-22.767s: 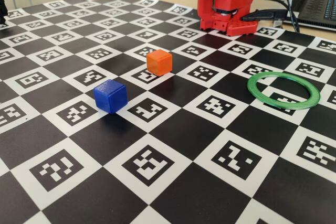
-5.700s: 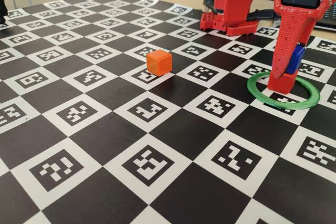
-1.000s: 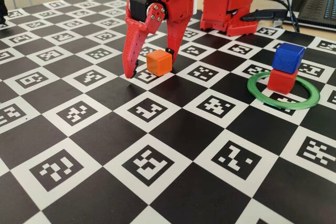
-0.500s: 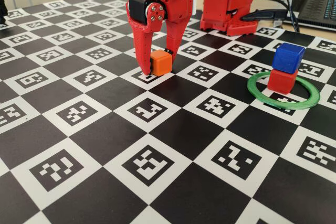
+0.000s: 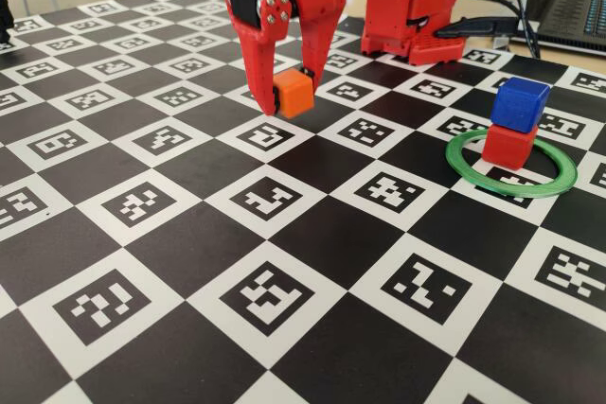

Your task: Grab the red cube then put it in the green circle then put the blue cube on top and finally the orange cube on top

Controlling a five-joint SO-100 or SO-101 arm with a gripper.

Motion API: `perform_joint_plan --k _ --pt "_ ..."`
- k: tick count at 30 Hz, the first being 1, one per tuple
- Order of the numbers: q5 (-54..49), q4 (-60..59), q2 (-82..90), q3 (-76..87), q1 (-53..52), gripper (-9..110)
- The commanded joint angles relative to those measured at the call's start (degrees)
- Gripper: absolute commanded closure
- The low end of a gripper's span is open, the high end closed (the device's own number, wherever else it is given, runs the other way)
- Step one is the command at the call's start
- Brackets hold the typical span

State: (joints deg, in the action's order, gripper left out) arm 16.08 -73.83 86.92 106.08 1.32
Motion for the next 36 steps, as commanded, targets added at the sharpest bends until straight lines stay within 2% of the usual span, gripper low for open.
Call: perform_joint_plan --k 1,7,11,22,36 --pt "4.1 -8.3 8.1 -8.3 -0.9 90" --pt "7.8 -24.2 9.5 -21.4 1.6 88" --pt "9.1 -30.8 10.1 -29.2 7.0 88" --pt "18.1 -31.6 11.0 -34.2 25.0 91" --pt "30.6 -27.9 2.5 -34.3 47.5 91"
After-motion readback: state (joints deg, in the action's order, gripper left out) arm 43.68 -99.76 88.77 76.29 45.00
